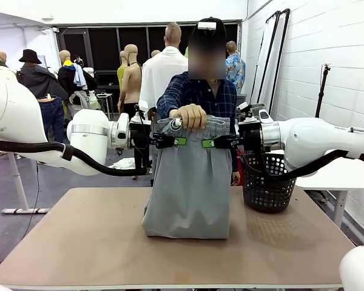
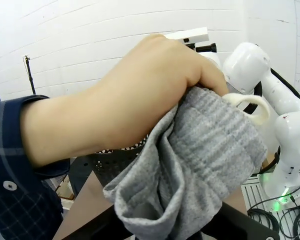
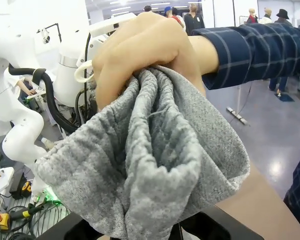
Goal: Fold the training pants.
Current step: Fold the Training pants in half.
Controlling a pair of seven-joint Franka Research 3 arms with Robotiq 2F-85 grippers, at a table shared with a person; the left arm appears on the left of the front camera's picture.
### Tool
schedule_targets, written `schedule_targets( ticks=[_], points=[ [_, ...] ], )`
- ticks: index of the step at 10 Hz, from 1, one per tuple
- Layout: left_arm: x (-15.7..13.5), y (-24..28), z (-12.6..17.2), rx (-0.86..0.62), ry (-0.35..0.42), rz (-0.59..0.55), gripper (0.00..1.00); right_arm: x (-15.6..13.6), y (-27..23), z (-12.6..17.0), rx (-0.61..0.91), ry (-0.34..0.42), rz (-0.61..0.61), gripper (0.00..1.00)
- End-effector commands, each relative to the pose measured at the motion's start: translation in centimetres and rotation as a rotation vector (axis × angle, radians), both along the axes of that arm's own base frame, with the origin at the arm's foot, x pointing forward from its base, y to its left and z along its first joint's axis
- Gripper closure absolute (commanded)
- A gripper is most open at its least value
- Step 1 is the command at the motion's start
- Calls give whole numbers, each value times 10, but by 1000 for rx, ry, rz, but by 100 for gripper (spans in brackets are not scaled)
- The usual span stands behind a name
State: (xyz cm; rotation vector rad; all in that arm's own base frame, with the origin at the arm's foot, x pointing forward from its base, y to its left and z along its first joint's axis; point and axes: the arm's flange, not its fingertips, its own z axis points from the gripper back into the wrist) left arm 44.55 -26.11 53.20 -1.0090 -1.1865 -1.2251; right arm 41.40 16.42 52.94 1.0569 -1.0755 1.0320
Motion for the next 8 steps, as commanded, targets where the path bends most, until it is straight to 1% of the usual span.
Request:
schedule_targets(
  ticks=[1, 8],
  points=[
    [-2, 1, -2, -30, -22, 0, 100, -2, 1, 2, 3, -3, 1, 100],
    [-2, 1, -2, -30, -22, 0, 100, -2, 1, 2, 3, -3, 1, 100]
  ],
)
